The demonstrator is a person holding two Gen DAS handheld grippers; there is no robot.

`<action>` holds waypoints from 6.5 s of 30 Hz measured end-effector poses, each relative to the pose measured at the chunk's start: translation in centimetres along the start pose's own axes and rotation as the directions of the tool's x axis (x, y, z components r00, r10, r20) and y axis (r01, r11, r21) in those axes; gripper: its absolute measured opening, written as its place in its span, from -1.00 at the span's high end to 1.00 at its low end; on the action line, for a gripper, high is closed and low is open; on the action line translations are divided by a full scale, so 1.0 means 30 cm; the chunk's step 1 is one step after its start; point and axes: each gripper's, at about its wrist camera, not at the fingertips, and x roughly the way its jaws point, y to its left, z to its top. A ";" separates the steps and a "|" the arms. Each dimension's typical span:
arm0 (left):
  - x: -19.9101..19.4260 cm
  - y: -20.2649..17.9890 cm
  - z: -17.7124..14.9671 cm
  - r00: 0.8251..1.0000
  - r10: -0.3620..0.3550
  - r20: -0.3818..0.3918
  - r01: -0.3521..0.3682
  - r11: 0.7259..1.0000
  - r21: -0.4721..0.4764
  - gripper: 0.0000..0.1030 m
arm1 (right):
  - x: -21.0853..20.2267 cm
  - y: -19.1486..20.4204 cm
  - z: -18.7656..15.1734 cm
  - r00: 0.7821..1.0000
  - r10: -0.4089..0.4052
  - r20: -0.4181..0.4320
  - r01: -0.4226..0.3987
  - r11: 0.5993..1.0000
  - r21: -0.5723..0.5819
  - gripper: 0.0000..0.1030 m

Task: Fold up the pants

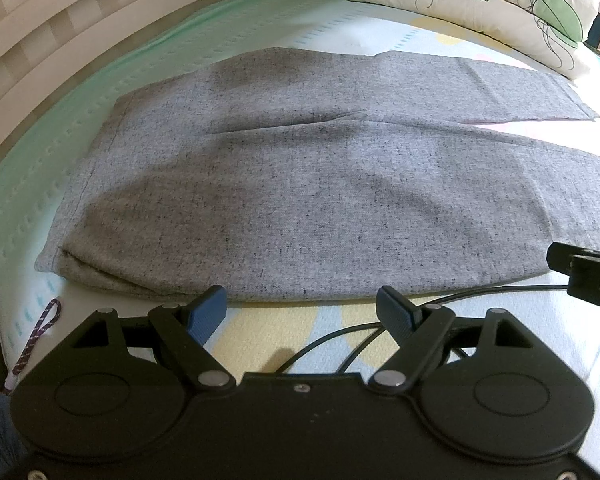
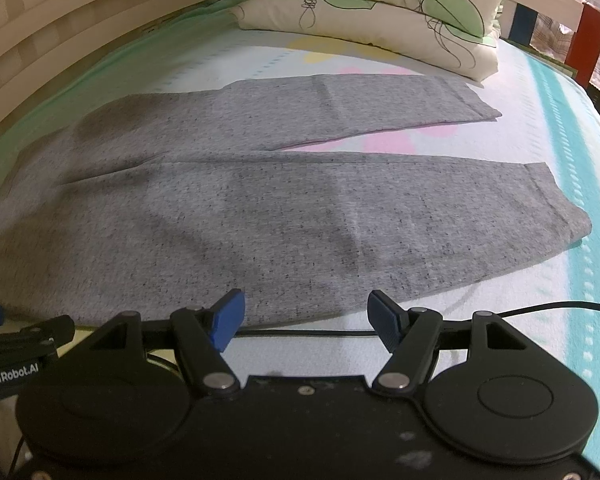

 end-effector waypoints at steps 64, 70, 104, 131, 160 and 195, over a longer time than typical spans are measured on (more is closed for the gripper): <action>0.217 0.012 0.586 0.985 0.061 0.162 -0.071 0.996 0.059 -0.60 | 0.310 -0.338 0.734 0.986 -0.072 -0.147 0.106 0.965 0.242 -0.31; 0.337 -0.111 0.725 0.982 0.024 0.190 -0.046 0.993 0.111 -0.60 | 0.480 -0.360 0.870 0.980 -0.118 -0.158 0.147 0.972 0.184 -0.27; 0.722 0.002 0.722 0.995 0.098 -0.018 -0.098 0.995 0.026 -0.50 | 0.872 -0.937 0.967 0.973 -0.201 -0.116 0.226 0.935 0.272 -0.29; 0.698 0.055 0.769 0.997 0.034 0.067 -0.029 0.996 -0.079 -0.55 | 0.806 -0.692 0.935 0.924 -0.346 0.160 0.365 0.924 -0.111 0.90; 0.780 0.221 1.007 0.986 0.163 0.046 -0.163 0.987 -0.014 -0.50 | 1.024 -0.427 1.172 0.979 -0.078 -0.189 0.124 0.962 0.245 0.25; 0.657 0.217 0.965 0.999 -0.035 -0.034 0.030 0.991 -0.132 -0.50 | 0.776 -0.530 0.922 0.991 -0.023 -0.134 0.070 0.931 0.358 0.98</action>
